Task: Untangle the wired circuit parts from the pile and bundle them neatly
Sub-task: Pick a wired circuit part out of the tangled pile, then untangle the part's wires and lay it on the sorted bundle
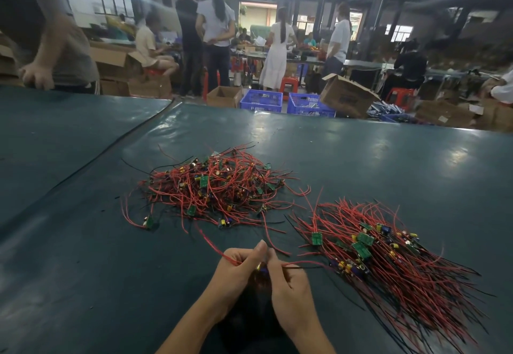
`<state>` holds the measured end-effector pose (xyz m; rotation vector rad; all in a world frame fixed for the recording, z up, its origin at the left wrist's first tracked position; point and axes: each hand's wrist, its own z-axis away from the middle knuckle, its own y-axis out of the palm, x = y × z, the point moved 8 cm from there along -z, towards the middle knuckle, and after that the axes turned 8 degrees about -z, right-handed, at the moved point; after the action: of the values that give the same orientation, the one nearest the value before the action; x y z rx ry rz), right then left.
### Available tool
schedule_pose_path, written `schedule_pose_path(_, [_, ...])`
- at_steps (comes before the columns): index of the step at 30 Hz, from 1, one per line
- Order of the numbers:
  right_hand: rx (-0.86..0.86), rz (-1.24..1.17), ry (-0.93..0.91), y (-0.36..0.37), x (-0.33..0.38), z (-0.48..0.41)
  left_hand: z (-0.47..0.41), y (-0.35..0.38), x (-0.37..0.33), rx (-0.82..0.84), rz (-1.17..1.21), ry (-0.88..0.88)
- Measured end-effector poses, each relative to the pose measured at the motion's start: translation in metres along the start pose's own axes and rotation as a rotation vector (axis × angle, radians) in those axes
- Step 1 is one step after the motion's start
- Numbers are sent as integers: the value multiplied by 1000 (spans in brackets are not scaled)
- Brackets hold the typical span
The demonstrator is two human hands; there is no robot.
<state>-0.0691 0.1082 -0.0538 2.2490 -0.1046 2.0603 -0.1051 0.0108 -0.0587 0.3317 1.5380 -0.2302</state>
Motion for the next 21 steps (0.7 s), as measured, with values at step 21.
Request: schedule_pose_path(21, [-552, -714, 81, -83, -7, -2, 15, -149, -41, -944, -1129, 72])
